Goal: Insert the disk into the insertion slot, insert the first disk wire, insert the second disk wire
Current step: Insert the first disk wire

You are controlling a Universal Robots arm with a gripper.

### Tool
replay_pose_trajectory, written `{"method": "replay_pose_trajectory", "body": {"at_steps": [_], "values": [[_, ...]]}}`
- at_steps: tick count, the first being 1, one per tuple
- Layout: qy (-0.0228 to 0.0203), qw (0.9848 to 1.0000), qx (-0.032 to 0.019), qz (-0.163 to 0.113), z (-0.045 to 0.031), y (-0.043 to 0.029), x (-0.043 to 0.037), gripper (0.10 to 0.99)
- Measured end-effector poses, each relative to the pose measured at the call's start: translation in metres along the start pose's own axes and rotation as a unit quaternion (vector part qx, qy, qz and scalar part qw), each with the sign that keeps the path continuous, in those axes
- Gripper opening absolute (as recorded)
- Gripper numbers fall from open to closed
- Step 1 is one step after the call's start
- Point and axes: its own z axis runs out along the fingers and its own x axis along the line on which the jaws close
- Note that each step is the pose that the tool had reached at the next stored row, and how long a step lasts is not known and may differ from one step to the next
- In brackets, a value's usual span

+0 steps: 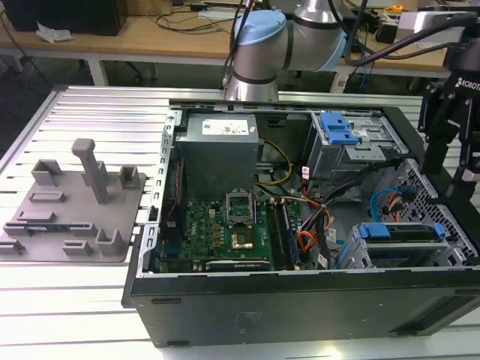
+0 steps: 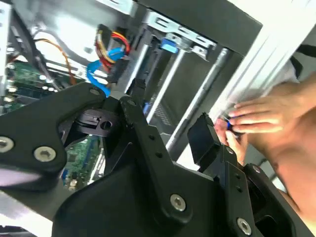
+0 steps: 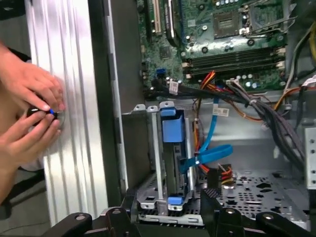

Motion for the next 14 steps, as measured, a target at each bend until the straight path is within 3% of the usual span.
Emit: {"method": "replay_pose_trajectory", "body": {"at_steps": [1,2,3,7,8,10,12,13,14], "values": [[0.0011,1.0000,-0.0020,0.007,0.0010,0.0001,-0.0003,0.624],[0.0023,0.9996,-0.0079,0.025,0.0022,0.0001,-0.0007,0.624],[0.0025,0.9995,-0.0095,0.031,0.0029,0.0003,-0.0015,0.624],[0.0078,0.9995,-0.0057,0.031,0.0012,0.0015,-0.0154,0.624],[0.0121,0.9995,-0.0017,0.029,0.0006,0.0021,-0.0230,0.624],[0.0136,0.9996,0.0022,0.025,0.0006,0.0030,-0.0312,0.612],[0.0141,0.9996,0.0044,0.023,0.0006,0.0036,-0.0382,0.475],[0.0141,0.9997,0.0056,0.021,0.0007,0.0040,-0.0419,0.475],[0.0145,0.9997,0.0076,0.019,0.0008,0.0045,-0.0465,0.412]]}}
